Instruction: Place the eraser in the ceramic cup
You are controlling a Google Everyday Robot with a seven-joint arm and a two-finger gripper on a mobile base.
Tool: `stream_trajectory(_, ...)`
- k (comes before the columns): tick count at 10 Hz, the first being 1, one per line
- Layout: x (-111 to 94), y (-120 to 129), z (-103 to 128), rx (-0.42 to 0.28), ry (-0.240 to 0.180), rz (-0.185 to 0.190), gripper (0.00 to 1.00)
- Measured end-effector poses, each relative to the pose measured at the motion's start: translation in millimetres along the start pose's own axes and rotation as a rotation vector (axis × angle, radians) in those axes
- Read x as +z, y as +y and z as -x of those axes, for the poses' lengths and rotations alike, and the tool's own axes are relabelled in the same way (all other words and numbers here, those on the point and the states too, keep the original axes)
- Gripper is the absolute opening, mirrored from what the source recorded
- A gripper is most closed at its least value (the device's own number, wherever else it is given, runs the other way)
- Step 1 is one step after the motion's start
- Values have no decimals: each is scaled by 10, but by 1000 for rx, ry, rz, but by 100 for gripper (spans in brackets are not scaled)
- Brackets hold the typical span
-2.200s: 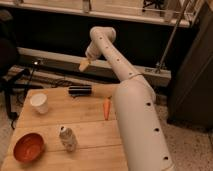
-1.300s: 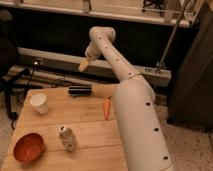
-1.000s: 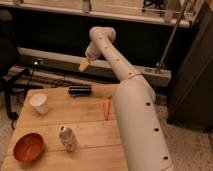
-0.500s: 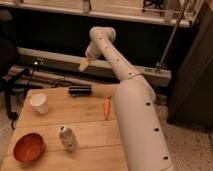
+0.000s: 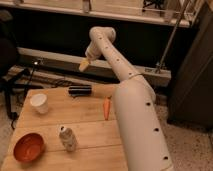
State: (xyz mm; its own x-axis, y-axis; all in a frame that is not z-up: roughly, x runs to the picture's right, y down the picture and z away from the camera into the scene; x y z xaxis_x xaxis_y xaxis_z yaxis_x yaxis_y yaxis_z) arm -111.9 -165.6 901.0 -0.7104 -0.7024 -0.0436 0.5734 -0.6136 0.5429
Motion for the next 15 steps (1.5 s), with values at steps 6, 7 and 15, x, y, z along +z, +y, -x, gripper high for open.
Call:
stream_trajectory(6,135,32,67,-146,-61,77,80)
stream_trajectory(7,203,-11,57,-200,-75,92,80)
stream_trajectory(15,488,-606,195,-352,2,-52,80)
